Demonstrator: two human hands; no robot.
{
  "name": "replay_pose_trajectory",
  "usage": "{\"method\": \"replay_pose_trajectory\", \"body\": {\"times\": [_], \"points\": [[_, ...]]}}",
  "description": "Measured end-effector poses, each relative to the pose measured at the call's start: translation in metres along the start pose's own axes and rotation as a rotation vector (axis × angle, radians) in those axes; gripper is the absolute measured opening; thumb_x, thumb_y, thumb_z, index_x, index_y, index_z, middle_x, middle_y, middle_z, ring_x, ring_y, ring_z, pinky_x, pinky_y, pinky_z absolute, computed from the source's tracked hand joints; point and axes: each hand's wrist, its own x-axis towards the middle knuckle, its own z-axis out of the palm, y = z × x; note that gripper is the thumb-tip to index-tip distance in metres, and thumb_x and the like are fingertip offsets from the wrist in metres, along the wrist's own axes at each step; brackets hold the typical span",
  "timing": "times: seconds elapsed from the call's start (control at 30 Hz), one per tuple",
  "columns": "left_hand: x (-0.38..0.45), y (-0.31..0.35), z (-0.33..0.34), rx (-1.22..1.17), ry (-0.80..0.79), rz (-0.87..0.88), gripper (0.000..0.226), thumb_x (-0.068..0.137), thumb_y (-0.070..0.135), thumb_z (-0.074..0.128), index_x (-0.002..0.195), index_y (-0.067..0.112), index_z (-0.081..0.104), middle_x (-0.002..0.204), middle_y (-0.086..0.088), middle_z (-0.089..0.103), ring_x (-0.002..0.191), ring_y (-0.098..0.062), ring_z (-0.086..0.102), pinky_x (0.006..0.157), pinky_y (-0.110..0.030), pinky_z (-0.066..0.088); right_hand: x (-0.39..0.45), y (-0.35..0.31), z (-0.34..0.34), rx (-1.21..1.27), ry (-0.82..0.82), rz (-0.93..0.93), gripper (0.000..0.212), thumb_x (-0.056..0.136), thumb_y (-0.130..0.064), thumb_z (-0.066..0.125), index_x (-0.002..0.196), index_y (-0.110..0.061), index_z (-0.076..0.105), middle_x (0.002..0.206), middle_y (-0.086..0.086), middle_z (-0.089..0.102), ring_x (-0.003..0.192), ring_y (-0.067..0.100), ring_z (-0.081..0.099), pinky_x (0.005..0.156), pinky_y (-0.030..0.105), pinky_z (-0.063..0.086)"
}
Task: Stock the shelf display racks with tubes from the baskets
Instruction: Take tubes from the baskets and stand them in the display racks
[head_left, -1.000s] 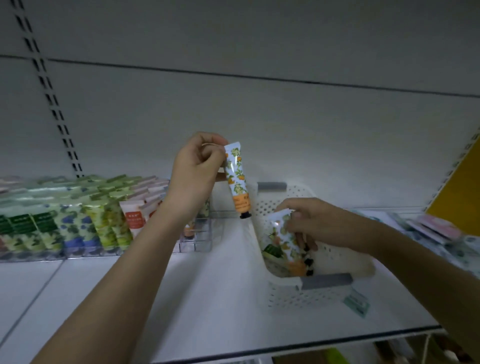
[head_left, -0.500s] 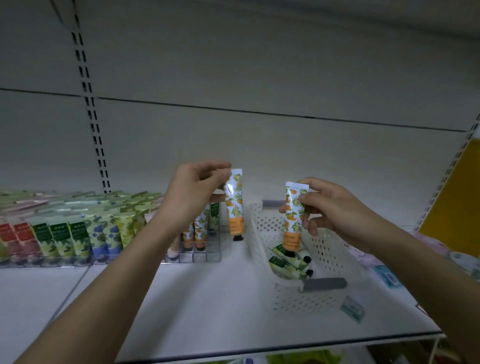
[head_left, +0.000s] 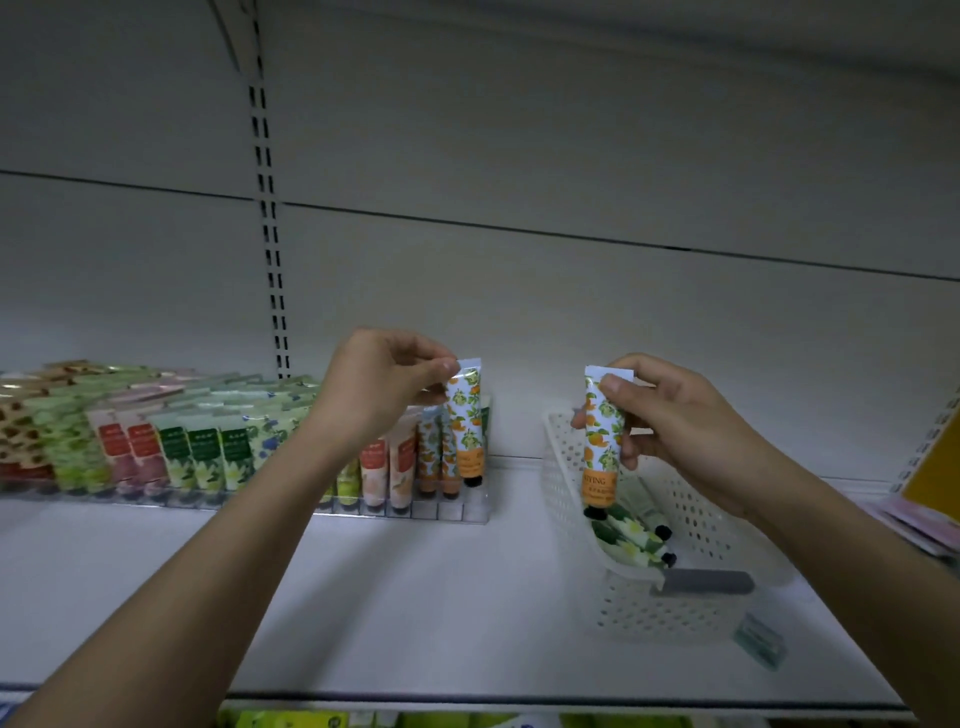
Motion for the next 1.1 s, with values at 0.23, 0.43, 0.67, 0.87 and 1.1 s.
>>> {"method": "replay_pose_trajectory", "body": {"times": [0.23, 0.43, 0.67, 0.87, 1.1], "points": [[-0.007, -0.02, -0.015, 0.221, 0.09, 0.084, 0.009, 0.085, 0.005, 0.071, 0.079, 0.01, 0.075, 0.072, -0.007, 0.073, 0.063, -0.014, 0.07, 0.062, -0.021, 0.058, 0.014, 0.0, 0.027, 0.064, 0.032, -0.042, 0.013, 0.094, -0.014, 0.062, 0.093, -0.012, 0.074, 0.081, 0.012, 0.068, 0.064, 0.021, 0.061, 0.057, 0.027, 0.053], [-0.009, -0.039, -0.013, 0.415, 0.162, 0.246, 0.006, 0.083, 0.007, 0.073, 0.083, 0.009, 0.078, 0.075, 0.001, 0.074, 0.065, -0.01, 0.069, 0.071, -0.031, 0.058, 0.016, 0.009, 0.042, 0.014, 0.074, -0.036, 0.013, 0.095, -0.009, 0.061, 0.098, -0.008, 0.073, 0.089, 0.025, 0.065, 0.062, 0.02, 0.064, 0.059, 0.024, 0.055], [-0.009, -0.058, -0.001, 0.573, 0.207, 0.359, 0.012, 0.079, -0.004, 0.07, 0.079, 0.005, 0.078, 0.078, -0.007, 0.073, 0.069, -0.016, 0.065, 0.068, -0.026, 0.051, 0.021, 0.02, 0.049, -0.044, 0.075, -0.04, 0.013, 0.094, -0.01, 0.063, 0.095, -0.016, 0.074, 0.086, 0.016, 0.068, 0.064, 0.022, 0.067, 0.062, 0.03, 0.057], [-0.01, -0.068, 0.003, 0.74, 0.136, 0.43, 0.016, 0.067, -0.012, 0.067, 0.063, 0.003, 0.071, 0.058, -0.011, 0.063, 0.055, -0.026, 0.058, 0.055, -0.037, 0.051, 0.026, 0.025, 0.058, -0.031, 0.057, -0.038, 0.011, 0.093, -0.009, 0.064, 0.096, -0.014, 0.074, 0.085, 0.015, 0.068, 0.063, 0.022, 0.067, 0.062, 0.03, 0.059], [-0.013, -0.073, 0.008, 0.92, 0.036, 0.383, 0.02, 0.065, -0.017, 0.057, 0.066, 0.001, 0.066, 0.069, -0.013, 0.059, 0.065, -0.028, 0.056, 0.055, -0.042, 0.045, 0.031, 0.026, 0.06, -0.038, 0.061, -0.031, 0.011, 0.093, -0.008, 0.064, 0.098, -0.011, 0.073, 0.083, 0.014, 0.069, 0.063, 0.022, 0.068, 0.062, 0.029, 0.059]]}}
